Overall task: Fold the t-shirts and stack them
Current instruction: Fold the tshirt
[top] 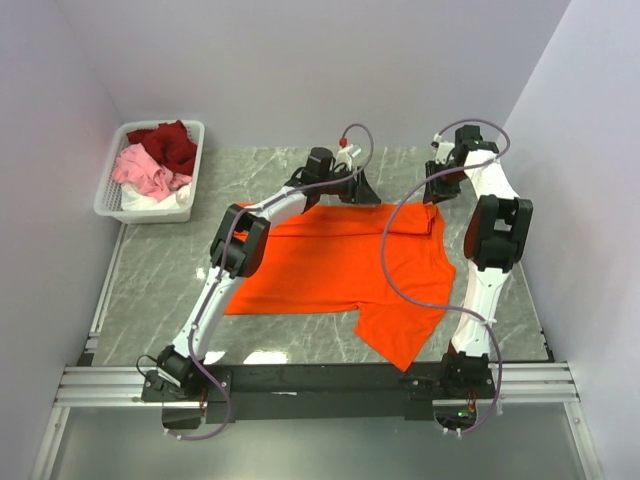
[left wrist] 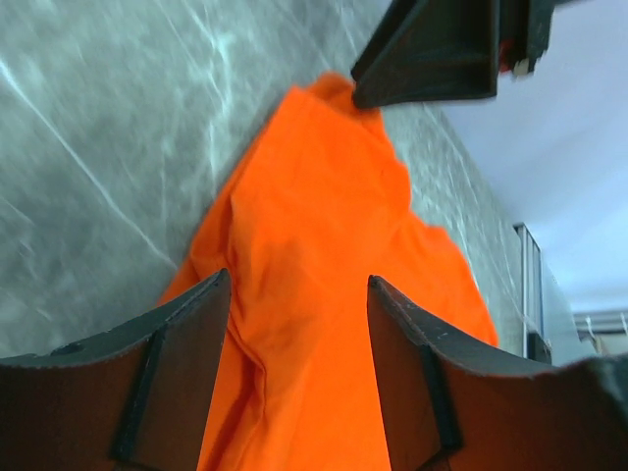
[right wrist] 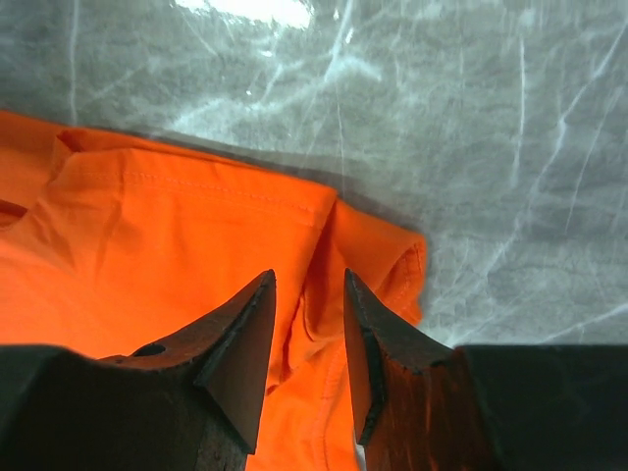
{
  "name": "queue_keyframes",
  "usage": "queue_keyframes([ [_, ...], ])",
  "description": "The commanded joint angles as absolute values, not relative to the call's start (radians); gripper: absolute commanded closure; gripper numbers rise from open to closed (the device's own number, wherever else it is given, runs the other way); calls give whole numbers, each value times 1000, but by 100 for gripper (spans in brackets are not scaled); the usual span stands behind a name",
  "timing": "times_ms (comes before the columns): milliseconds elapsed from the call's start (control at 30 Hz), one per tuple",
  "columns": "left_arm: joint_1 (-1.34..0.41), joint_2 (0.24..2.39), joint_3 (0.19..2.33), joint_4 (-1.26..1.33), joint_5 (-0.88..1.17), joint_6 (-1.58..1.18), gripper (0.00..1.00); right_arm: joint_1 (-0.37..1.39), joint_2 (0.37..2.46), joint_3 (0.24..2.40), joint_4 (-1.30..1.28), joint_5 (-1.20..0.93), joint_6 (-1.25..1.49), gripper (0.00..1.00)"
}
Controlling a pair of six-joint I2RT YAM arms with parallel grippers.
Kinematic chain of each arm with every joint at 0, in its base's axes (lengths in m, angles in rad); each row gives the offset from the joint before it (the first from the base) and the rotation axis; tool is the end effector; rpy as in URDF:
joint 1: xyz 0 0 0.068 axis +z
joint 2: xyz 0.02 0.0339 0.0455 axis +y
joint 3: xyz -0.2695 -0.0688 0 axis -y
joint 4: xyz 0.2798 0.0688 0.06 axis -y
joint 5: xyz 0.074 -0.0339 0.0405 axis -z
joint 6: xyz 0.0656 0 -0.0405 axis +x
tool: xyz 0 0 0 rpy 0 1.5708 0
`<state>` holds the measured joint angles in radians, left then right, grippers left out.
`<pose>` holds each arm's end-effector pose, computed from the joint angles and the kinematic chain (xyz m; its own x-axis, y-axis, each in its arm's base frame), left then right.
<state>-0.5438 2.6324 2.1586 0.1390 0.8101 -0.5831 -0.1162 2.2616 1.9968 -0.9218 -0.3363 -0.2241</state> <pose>0.5267 -0.3740 0.1314 -0.7535 0.0120 -0.6574 0.6316 0.2906 -0.7187 0.5274 -0.0398 0.1799 -0.8948 -0.1068 -0.4334 -0.2177 0.9520 0.2150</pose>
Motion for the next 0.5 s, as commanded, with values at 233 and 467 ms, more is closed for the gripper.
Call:
queue_keyframes([
  [233,-552,2684,2260,189,746,-584,40,-101,2292,2051,-934,-407,-213,60],
  [467,-563,2698,2240,192,758,-588,42,-86,2313,2062,-934,-400,-218,62],
])
